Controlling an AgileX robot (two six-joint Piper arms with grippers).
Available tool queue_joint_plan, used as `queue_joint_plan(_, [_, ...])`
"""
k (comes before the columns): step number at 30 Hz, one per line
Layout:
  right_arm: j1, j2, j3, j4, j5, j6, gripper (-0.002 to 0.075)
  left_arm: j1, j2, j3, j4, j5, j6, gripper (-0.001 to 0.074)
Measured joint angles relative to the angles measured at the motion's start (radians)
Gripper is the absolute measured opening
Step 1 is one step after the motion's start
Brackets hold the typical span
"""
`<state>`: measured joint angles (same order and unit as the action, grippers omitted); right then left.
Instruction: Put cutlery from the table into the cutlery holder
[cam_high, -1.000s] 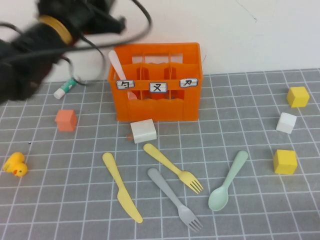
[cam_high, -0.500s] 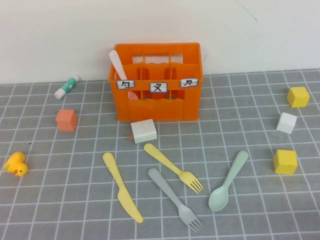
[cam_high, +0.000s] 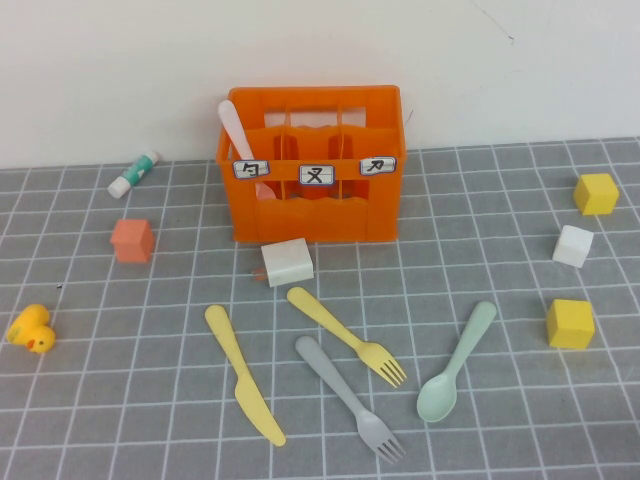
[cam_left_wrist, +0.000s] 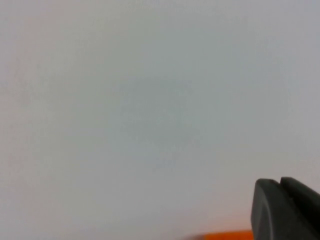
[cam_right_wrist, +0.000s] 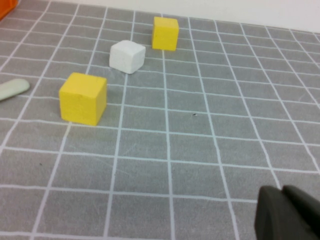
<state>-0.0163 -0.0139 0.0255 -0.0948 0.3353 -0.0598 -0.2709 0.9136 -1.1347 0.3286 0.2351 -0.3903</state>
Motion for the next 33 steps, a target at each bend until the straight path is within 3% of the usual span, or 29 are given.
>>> queue_joint_plan(5, [-0.002, 0.0, 0.0, 0.0, 0.0, 0.0, -0.0003, 0.026, -0.238, 0.26, -0.049, -0.013, -0.012, 0.0])
queue_joint_plan(13, [-0.003, 0.0, 0.0, 0.0, 0.0, 0.0, -0.0003, 0.174, -0.607, 0.824, -0.134, -0.126, -0.018, 0.0])
queue_joint_plan(18, [-0.006, 0.0, 0.0, 0.0, 0.0, 0.0, -0.0003, 0.243, -0.839, 1.066, -0.138, -0.196, -0.022, -0.0001])
queue_joint_plan(24, [-0.006, 0.0, 0.0, -0.002, 0.0, 0.0, -0.0003, 0.291, -0.922, 1.158, -0.142, -0.183, -0.09, -0.0001])
queue_joint_plan(33, [-0.006, 0.0, 0.0, -0.002, 0.0, 0.0, -0.0003, 0.243, -0.924, 1.162, -0.147, 0.09, -0.136, -0.0001])
